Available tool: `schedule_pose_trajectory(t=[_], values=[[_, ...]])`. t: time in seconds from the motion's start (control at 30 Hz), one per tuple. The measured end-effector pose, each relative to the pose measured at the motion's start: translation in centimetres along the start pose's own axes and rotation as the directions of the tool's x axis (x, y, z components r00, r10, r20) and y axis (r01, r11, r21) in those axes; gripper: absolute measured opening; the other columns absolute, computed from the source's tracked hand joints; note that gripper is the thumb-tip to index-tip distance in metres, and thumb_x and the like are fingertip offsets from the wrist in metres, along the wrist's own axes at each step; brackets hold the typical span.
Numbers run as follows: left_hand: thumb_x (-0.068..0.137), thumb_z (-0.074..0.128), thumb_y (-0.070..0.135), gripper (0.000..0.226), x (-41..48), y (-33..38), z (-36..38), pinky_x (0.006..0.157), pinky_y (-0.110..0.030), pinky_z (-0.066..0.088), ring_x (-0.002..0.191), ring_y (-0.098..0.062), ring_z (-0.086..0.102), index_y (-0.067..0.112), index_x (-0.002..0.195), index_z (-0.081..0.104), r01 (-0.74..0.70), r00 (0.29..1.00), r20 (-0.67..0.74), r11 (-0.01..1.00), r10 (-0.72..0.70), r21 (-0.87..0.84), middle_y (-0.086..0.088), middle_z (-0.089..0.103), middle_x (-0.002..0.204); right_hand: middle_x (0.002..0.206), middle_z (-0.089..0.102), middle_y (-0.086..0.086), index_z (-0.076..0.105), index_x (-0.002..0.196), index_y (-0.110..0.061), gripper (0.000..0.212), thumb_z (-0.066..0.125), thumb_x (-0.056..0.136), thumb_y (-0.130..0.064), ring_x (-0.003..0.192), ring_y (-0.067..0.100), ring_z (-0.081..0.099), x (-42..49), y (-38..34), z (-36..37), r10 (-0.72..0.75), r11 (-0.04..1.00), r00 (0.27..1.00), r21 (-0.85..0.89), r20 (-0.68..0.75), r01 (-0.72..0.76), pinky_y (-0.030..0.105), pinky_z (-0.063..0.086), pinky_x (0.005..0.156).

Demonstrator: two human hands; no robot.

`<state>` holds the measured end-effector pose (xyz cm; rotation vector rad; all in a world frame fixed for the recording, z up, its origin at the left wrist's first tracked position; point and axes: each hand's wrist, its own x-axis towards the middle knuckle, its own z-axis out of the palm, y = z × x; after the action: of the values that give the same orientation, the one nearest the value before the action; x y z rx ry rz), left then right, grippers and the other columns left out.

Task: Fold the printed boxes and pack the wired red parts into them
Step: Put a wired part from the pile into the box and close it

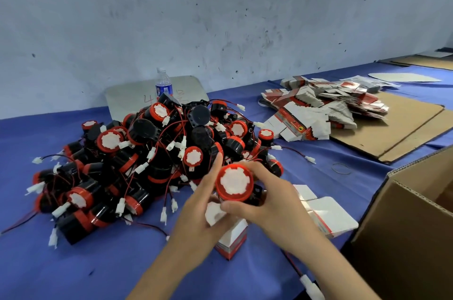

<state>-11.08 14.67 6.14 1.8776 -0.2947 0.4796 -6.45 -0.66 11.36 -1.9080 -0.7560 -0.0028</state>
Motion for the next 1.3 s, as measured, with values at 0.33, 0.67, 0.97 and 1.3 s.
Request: schedule_pose_trajectory(t=[0.33,0.67,0.97,1.3], values=[[0.073,0.078,0.046,0.109,-1.0,-8.2,-1.6,0.101,-0.016,0.039,0.135,0.009,0.033,0.067,0.138,-0.008,0.295,0.938,0.192,0.955,-0.290,-0.001,0.041,0.029,0.144,0.095,0.057,-0.020,0.059,0.105,-0.040,0.054,0.059,0.058,-0.069,0.093,0.000,0.053,-1.0,1.3,1.9,0.040,0.968,0.999,-0.250,0.026,-0.033,0.018,0.045,0.076],[0.054,0.088,0.059,0.128,-2.2,-9.6,-0.6,0.082,-0.022,0.052,0.107,0.002,0.060,0.058,0.145,-0.002,0.274,0.956,0.086,0.958,-0.281,0.088,0.022,0.057,0.120,0.103,0.059,-0.017,0.051,0.114,-0.031,0.050,0.058,0.071,-0.057,0.091,0.009,0.036,-0.3,3.5,3.2,0.084,0.797,0.996,-0.597,-0.040,-0.091,0.021,0.034,0.076],[0.067,0.080,0.055,0.124,-2.8,-9.2,1.6,0.091,0.002,0.031,0.123,0.018,0.039,0.057,0.140,-0.020,0.314,0.950,-0.021,0.946,-0.313,0.079,0.044,0.031,0.135,0.118,0.047,-0.012,0.041,0.125,-0.031,0.047,0.056,0.083,-0.046,0.107,0.010,0.047,-0.1,3.5,6.0,-0.041,0.772,0.999,-0.633,0.026,0.048,0.018,0.040,0.082],[0.065,0.082,0.051,0.124,-3.4,-8.8,1.7,0.097,-0.020,0.046,0.124,0.004,0.045,0.065,0.136,-0.019,0.315,0.947,-0.086,0.945,-0.309,0.082,0.032,0.042,0.135,0.125,0.051,-0.009,0.042,0.131,-0.026,0.053,0.058,0.082,-0.039,0.116,0.012,0.045,-0.2,4.9,6.0,0.147,0.780,0.980,-0.625,0.135,-0.031,0.022,0.041,0.092]])
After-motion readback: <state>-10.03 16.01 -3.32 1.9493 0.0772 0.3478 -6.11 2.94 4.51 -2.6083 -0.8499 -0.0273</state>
